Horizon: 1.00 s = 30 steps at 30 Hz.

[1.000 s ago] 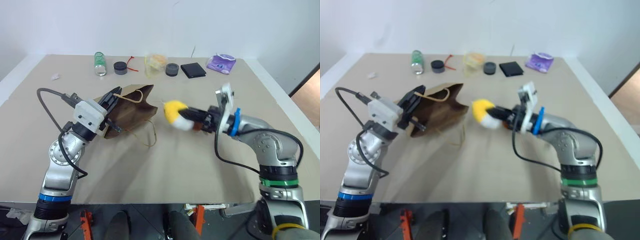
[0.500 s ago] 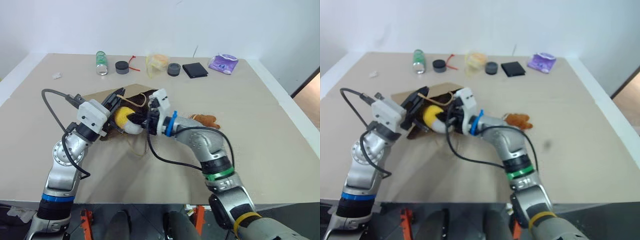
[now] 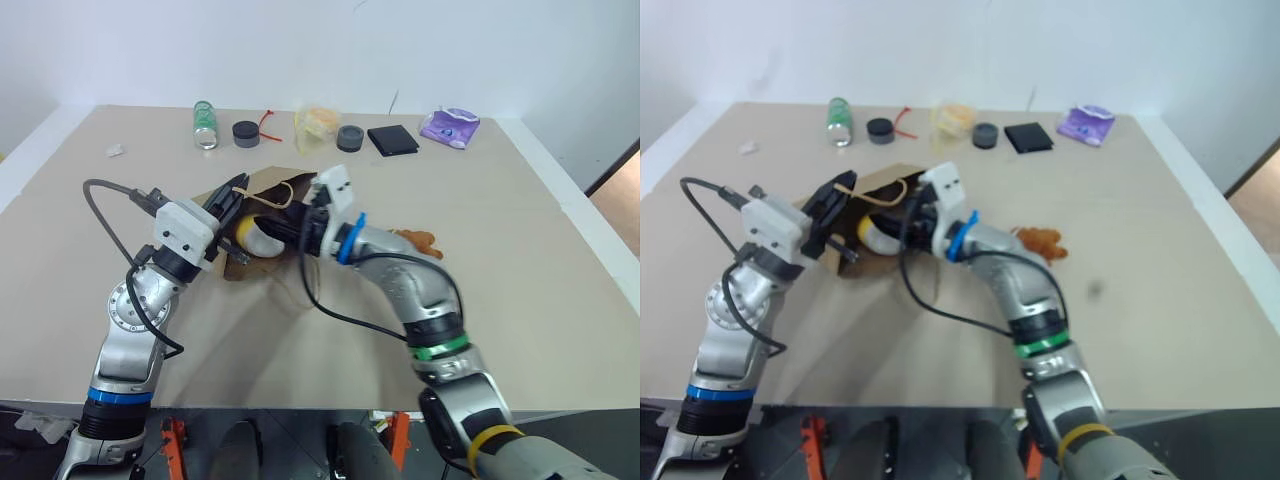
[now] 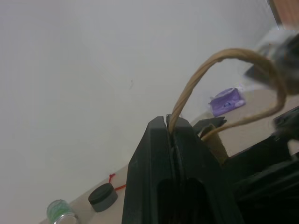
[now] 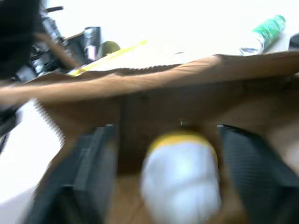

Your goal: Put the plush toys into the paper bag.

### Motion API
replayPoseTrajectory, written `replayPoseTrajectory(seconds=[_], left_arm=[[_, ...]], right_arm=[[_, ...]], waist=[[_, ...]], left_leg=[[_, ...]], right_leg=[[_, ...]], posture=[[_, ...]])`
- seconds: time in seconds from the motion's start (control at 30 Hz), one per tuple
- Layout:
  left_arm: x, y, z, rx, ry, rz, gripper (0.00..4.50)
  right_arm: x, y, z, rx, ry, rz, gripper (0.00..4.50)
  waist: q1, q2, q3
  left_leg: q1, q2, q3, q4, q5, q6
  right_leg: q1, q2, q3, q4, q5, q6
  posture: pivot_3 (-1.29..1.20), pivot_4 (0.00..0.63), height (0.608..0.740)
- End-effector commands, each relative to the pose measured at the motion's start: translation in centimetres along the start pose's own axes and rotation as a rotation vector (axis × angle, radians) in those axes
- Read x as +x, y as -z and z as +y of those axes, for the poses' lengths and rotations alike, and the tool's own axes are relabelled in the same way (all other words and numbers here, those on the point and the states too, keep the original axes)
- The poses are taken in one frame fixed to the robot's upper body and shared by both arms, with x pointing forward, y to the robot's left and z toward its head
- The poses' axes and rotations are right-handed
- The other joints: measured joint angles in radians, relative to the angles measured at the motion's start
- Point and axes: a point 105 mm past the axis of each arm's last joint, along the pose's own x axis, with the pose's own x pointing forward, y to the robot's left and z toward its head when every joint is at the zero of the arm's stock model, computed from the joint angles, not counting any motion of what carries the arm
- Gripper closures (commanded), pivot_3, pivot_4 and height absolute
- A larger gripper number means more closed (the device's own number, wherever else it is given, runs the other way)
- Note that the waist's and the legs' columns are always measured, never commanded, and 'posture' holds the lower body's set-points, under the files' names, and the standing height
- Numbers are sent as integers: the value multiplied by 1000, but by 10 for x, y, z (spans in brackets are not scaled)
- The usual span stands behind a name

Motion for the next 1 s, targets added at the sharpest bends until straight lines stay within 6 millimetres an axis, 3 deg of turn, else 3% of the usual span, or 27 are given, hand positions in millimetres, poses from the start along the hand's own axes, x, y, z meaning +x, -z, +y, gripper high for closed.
replayPoseTrajectory(seconds=[0.03,0.2,0.33,0.6,0.7,0.73,0.77,0.83,0.97,1.0], left_arm=[[2,-7,11,11,-38,-25,4500],[3,-6,13,7,-45,-21,4500],[4,-6,14,4,-52,-22,4500],[4,-7,14,4,-52,-24,4500],[4,-7,15,8,-55,-24,4500],[4,-7,15,8,-55,-25,4500],[4,-7,15,9,-55,-25,4500],[4,-7,15,9,-54,-26,4500],[4,-7,15,8,-55,-28,4500],[5,-7,16,8,-55,-28,4500]], right_arm=[[-38,-21,-17,-50,5,-39,50],[-67,-16,-58,-73,164,19,50],[-95,14,-106,-118,408,194,50],[-118,58,-130,-101,524,444,50],[-122,59,-135,-108,557,465,909],[-122,55,-136,-106,562,445,1010],[-122,50,-136,-102,563,418,1787],[-116,30,-133,-101,538,311,2447],[-96,-20,-93,-71,296,23,4063],[-90,-33,-75,-52,208,-30,4169]], waist=[[0,0,0],[-5,0,0],[-4,0,0],[-2,0,0],[-2,0,0],[-1,0,0],[0,0,0],[0,0,0],[-2,1,0],[-3,1,0]], left_leg=[[0,0,0,0,0,0],[2,0,0,0,0,0],[2,0,0,0,0,0],[1,-1,2,0,0,0],[1,-1,2,0,0,0],[1,-1,2,0,0,0],[1,-1,2,1,0,0],[1,-1,2,1,0,0],[1,-1,2,1,0,0],[1,-1,2,0,0,0]], right_leg=[[0,0,0,0,0,0],[0,0,0,0,1,-1],[0,1,0,0,1,-1],[-1,1,3,0,0,0],[0,1,3,0,0,1],[0,1,3,0,0,1],[1,0,3,0,1,1],[1,0,3,0,1,1],[0,1,4,0,1,1],[-1,1,4,0,1,1]], posture=[[0,150,740],[0,150,740],[0,150,740],[0,150,740],[0,150,740],[0,150,740],[0,150,740],[0,150,740],[0,150,740],[0,150,740]])
